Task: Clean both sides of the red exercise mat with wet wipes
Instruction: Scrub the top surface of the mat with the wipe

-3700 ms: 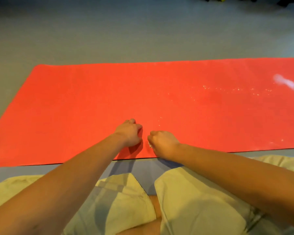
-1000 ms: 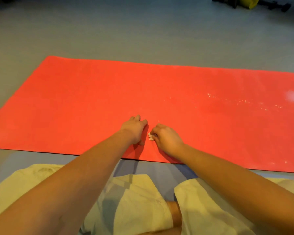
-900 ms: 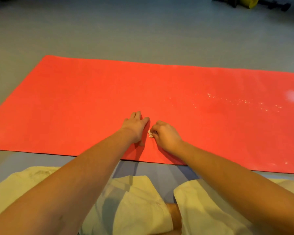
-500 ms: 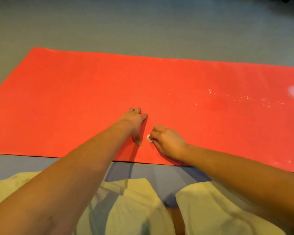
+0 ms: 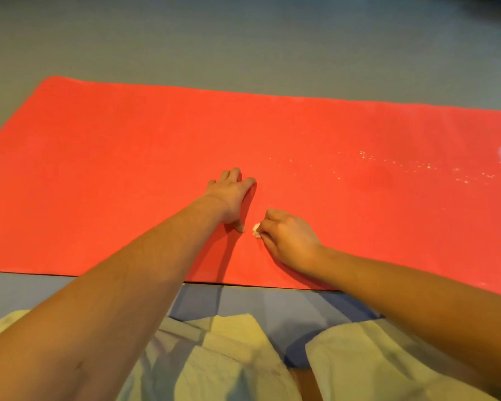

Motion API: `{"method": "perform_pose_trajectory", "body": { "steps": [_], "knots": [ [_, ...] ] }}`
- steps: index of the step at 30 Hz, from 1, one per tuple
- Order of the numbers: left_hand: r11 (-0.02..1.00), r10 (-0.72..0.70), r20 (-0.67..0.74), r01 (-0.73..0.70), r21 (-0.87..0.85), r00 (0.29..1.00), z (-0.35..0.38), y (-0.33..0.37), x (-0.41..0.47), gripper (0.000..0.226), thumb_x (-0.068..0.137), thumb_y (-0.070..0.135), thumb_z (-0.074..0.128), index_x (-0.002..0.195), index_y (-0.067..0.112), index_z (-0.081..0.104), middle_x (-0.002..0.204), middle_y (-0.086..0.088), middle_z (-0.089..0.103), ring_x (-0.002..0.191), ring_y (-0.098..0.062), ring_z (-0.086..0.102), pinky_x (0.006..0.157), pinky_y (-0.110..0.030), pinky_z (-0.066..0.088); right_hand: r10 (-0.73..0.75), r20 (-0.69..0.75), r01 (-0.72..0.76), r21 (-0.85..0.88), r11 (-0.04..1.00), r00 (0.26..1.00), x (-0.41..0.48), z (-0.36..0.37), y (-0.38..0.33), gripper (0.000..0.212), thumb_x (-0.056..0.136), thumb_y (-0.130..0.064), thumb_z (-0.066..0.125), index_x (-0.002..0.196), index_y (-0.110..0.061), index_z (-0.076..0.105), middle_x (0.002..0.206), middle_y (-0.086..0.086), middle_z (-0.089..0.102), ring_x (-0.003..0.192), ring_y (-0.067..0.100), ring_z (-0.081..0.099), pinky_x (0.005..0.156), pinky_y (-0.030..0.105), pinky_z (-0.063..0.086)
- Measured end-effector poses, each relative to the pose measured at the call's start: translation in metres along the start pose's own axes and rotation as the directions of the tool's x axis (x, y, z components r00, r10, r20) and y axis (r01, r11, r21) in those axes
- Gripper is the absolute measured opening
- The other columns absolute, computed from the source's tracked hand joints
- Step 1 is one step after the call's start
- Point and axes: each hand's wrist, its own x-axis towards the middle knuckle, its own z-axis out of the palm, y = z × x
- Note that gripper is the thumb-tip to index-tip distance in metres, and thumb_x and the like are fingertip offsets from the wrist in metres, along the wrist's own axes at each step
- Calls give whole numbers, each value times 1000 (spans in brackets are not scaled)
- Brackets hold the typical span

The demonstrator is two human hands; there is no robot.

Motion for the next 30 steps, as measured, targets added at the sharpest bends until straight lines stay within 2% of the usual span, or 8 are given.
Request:
{"method": "perform_pose_trajectory", "body": {
  "steps": [3, 7, 10, 13, 15, 18, 24, 30],
  "knots": [
    [999, 6, 70, -3, -44, 998, -1, -4, 4, 140, 52, 50, 100, 164, 28, 20, 172, -11, 8, 159, -30, 13, 125, -50, 28, 137, -55, -138, -17, 990, 989, 42, -1, 22, 15, 92, -25, 58, 95, -24, 72, 90, 0, 56, 86, 28, 61, 61, 36, 42],
    [999, 10, 112, -5, -43, 994, -8, -3, 5, 133, 55, 51, 99, 163, 24, 26, 168, -10, 19, 155, -31, 24, 124, -38, 31, 315, -63, -317, -29, 948, 947, 85, -3, 42, 20, 90, -21, 55, 93, -22, 74, 93, 2, 60, 87, 30, 63, 63, 36, 45],
    [1000, 24, 72, -23, -20, 997, -13, -3, 8, 116, 62, 57, 94, 158, 26, 38, 159, -10, 34, 144, -33, 39, 117, -41, 40, 274, -67, -278, -70, 958, 960, 73, -2, 33, 19, 90, -21, 54, 94, -21, 72, 92, 3, 58, 85, 31, 62, 61, 36, 44],
    [999, 18, -6, -18, -49, 1000, -11, -6, 13, 95, 70, 56, 90, 150, 29, 49, 149, -7, 44, 135, -32, 46, 109, -40, 45, 129, -51, -133, -85, 987, 990, 41, -1, 24, 12, 91, -21, 56, 92, -19, 68, 89, 2, 55, 82, 29, 59, 59, 37, 43],
    [997, 11, -43, -14, -70, 999, -9, -7, 18, 91, 68, 54, 92, 146, 30, 52, 143, -4, 46, 131, -30, 46, 106, -40, 45, 44, -36, -46, -76, 996, 998, 25, -3, 23, 8, 90, -22, 59, 92, -19, 67, 87, 1, 53, 81, 26, 58, 58, 37, 44],
    [998, 6, -62, -10, -66, 998, -5, -5, 25, 89, 64, 49, 95, 139, 28, 54, 135, -4, 47, 126, -30, 45, 103, -41, 46, 31, -14, -32, -78, 996, 999, 36, -6, 33, 10, 91, -23, 59, 90, -19, 68, 87, 1, 54, 80, 28, 60, 58, 38, 46],
    [998, -33, -55, 30, -46, 998, -4, -5, 27, 106, 59, 50, 97, 147, 27, 43, 144, -4, 40, 134, -30, 39, 101, -52, 50, 299, -71, -306, -141, 942, 952, 127, -13, 80, 19, 90, -19, 56, 95, -17, 74, 95, 8, 61, 84, 37, 64, 60, 37, 41],
    [996, -45, 27, 47, -79, 999, -9, -14, 32, 129, 58, 57, 96, 161, 19, 28, 170, -9, 17, 156, -30, 18, 122, -49, 33, 307, -73, -315, -177, 932, 949, 134, -12, 75, 18, 88, -14, 56, 94, -16, 73, 95, 7, 60, 81, 36, 64, 57, 36, 39]
  ]
}}
